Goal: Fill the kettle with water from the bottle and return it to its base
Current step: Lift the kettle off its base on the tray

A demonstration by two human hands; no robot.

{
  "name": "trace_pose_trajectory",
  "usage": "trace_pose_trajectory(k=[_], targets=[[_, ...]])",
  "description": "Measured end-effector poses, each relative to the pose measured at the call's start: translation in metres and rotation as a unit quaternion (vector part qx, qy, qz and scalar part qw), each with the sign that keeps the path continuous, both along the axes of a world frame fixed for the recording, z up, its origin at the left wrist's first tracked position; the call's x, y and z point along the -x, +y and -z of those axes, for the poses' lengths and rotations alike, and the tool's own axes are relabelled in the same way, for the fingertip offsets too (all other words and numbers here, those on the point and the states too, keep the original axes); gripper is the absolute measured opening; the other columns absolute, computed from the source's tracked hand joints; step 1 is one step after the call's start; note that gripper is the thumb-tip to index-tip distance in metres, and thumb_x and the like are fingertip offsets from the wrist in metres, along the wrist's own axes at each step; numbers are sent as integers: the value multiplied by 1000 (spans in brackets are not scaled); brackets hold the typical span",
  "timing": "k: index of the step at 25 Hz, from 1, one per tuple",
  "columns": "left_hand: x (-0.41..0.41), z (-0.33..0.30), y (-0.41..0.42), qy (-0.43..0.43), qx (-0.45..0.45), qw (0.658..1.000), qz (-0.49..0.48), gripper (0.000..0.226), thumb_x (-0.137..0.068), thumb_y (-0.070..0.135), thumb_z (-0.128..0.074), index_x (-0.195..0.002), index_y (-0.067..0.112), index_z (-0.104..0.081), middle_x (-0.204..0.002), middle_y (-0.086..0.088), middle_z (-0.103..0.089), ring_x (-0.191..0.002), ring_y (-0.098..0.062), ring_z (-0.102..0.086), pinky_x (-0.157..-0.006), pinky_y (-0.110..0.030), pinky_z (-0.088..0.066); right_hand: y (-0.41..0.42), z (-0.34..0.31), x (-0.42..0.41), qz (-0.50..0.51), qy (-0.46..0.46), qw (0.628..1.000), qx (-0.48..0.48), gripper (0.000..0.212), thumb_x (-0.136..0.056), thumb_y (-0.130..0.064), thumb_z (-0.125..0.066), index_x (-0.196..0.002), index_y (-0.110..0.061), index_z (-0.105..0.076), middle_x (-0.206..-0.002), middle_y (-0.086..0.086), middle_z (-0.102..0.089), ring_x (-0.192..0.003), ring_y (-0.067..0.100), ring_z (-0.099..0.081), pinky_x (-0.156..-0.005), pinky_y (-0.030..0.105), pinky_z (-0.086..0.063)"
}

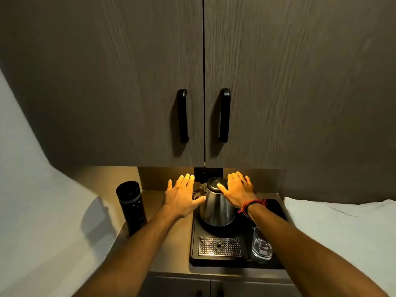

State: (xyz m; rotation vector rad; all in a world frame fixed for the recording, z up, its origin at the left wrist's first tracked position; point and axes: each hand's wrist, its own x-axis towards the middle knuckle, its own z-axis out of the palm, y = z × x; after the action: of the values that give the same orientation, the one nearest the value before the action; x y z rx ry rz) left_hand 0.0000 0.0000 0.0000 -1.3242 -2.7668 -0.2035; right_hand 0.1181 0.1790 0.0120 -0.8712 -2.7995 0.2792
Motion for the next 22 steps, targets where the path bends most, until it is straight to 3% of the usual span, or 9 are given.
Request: trace_pose_trajectory(k=[3, 6, 8, 9, 12, 15, 17, 20, 22], targets=[[18, 11, 19, 1, 23, 1000, -19, 94, -89, 78, -28, -159, 19, -8, -167, -5, -9, -154, -24, -7, -120, -56, -6, 10, 4, 27, 39, -77, 996, 17, 69, -91, -62, -37, -134, -9, -49, -142, 14, -50, -136, 33, -41, -116, 61, -22], [35, 15, 34, -1, 40, 999, -32, 95, -88, 79, -28, -159, 19, -10, -167, -6, -13, -154, -24, -10, -120, -57, -7, 7, -1, 43, 64, -96, 991, 67, 65, -92, -59, -42, -131, -9, -52, -137, 18, -52, -133, 38, -44, -110, 64, -29], [43, 15, 41, 3, 44, 999, -29, 93, -88, 79, -29, -157, 18, -20, -164, -7, -24, -152, -25, -18, -120, -59, -10, 9, -4, 44, 60, -50, 993, 87, 39, -93, -47, -47, -93, -11, -63, -100, 19, -63, -108, 36, -58, -95, 49, -44], [46, 15, 44, 4, 44, 999, -25, 92, -87, 80, -29, -155, 18, -26, -162, -7, -30, -150, -26, -24, -120, -59, -12, 9, -4, 39, 42, -26, 994, 96, 34, -94, -37, -50, -70, -13, -54, -78, 16, -57, -90, 32, -59, -82, 41, -43], [48, 15, 50, 18, 39, 999, -18, 90, -86, 81, -28, -149, 18, -38, -154, -7, -43, -143, -28, -37, -118, -59, -21, 10, 0, 27, 42, -40, 964, 261, 44, -92, -3, -53, -56, -16, -32, -73, 9, -44, -74, 19, -43, -77, 33, -41], [51, 12, 51, 19, 37, 999, -7, 89, -84, 84, -27, -136, 17, -52, -140, -9, -56, -132, -29, -50, -112, -57, -31, 33, 4, 13, 84, -19, 926, 368, 39, -92, 7, -47, -61, -14, -39, -72, 0, -40, -68, 15, -39, -64, 25, -42], [53, 6, 49, 24, 35, 999, -9, 83, -80, 88, -21, -107, 19, -60, -114, -8, -67, -108, -28, -62, -97, -50, -43, 52, 7, 8, 138, 32, 907, 397, 33, -93, 5, -44, -63, -8, -42, -83, 6, -49, -65, 17, -44, -60, 26, -44], [58, -3, 46, 16, 21, 1000, -12, 79, -74, 92, -11, -67, 21, -46, -67, 3, -55, -63, -14, -53, -63, -32, -44, 67, 10, 14, 148, 81, 914, 368, 27, -98, -4, -36, -95, 16, -54, -119, 31, -58, -100, 43, -59, -87, 46, -48], [60, -8, 45, -23, -2, 999, -27, 71, -80, 87, -21, -60, 22, -41, -58, 4, -48, -54, -10, -46, -56, -28, -43, 64, 15, 21, 108, 92, 928, 345, 41, -101, -18, -28, -125, 4, -54, -136, 27, -53, -126, 43, -50, -108, 49, -40]])
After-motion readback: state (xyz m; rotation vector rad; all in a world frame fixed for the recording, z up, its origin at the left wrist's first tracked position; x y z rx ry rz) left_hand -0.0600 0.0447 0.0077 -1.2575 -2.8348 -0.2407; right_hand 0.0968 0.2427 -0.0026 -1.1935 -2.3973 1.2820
